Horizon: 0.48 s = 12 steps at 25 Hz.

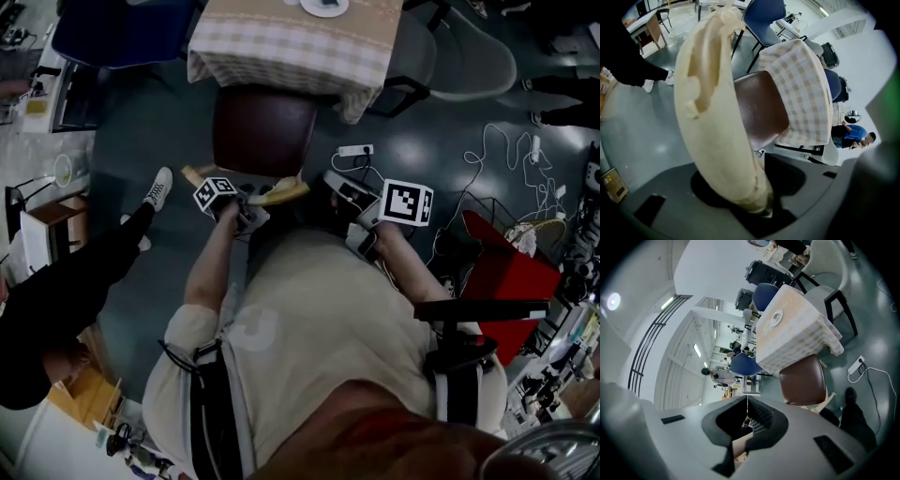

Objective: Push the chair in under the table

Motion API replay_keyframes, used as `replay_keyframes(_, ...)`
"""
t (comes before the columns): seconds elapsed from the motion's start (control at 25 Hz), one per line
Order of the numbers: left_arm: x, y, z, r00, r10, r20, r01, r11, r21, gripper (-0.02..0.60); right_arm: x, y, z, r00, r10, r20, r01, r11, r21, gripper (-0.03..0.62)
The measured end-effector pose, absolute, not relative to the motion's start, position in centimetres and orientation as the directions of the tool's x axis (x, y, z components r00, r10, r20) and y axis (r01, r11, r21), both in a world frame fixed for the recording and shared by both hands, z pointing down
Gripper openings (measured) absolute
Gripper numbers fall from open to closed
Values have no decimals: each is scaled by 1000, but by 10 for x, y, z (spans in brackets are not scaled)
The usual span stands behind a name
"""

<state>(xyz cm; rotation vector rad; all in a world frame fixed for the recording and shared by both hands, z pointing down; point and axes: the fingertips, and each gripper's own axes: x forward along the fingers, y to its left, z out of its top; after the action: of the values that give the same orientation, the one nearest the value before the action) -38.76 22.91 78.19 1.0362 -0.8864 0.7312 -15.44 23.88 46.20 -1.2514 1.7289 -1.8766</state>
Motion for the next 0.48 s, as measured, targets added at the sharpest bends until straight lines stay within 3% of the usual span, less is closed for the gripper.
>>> replay_keyframes(0.48, -366, 208, 784, 468, 96, 879, -858, 288, 425, 219, -141, 242, 463, -559, -729, 396, -329, -244, -912, 12)
